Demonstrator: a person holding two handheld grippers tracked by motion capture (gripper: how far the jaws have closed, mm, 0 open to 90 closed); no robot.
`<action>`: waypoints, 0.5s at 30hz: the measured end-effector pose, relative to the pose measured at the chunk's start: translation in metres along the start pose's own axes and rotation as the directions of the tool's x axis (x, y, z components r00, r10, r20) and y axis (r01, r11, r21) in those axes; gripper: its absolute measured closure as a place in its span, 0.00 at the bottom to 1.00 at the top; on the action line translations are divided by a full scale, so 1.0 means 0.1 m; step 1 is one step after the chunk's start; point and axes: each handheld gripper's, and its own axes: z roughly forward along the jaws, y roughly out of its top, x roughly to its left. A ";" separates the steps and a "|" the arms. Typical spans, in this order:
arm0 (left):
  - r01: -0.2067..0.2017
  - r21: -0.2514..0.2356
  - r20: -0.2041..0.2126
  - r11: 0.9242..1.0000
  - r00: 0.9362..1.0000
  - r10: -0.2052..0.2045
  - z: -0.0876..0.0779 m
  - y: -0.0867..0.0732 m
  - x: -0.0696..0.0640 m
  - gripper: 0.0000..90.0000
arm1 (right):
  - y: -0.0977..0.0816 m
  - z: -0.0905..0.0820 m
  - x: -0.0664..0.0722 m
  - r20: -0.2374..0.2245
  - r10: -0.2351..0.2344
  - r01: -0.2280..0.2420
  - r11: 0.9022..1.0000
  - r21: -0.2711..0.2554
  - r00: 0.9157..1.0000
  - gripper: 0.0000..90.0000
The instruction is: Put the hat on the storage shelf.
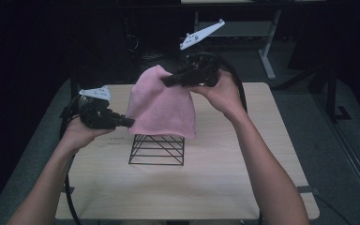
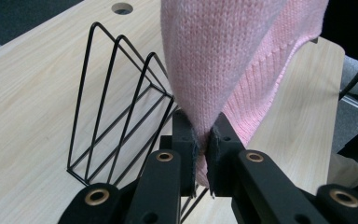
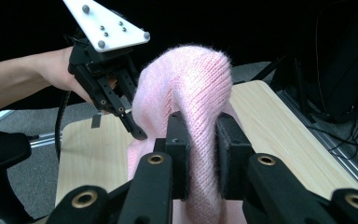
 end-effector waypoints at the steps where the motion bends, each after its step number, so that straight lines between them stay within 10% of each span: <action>1: 0.000 0.003 -0.002 1.000 1.000 0.000 0.02 0.01 0.00 0.93 | -0.01 0.00 0.00 0.004 -0.001 0.001 1.000 0.001 1.000 0.86; 15: -0.002 0.061 -0.016 0.998 1.000 0.003 0.21 -0.02 0.03 0.92 | -0.24 0.01 -0.04 0.000 0.015 -0.015 1.000 0.001 1.000 0.86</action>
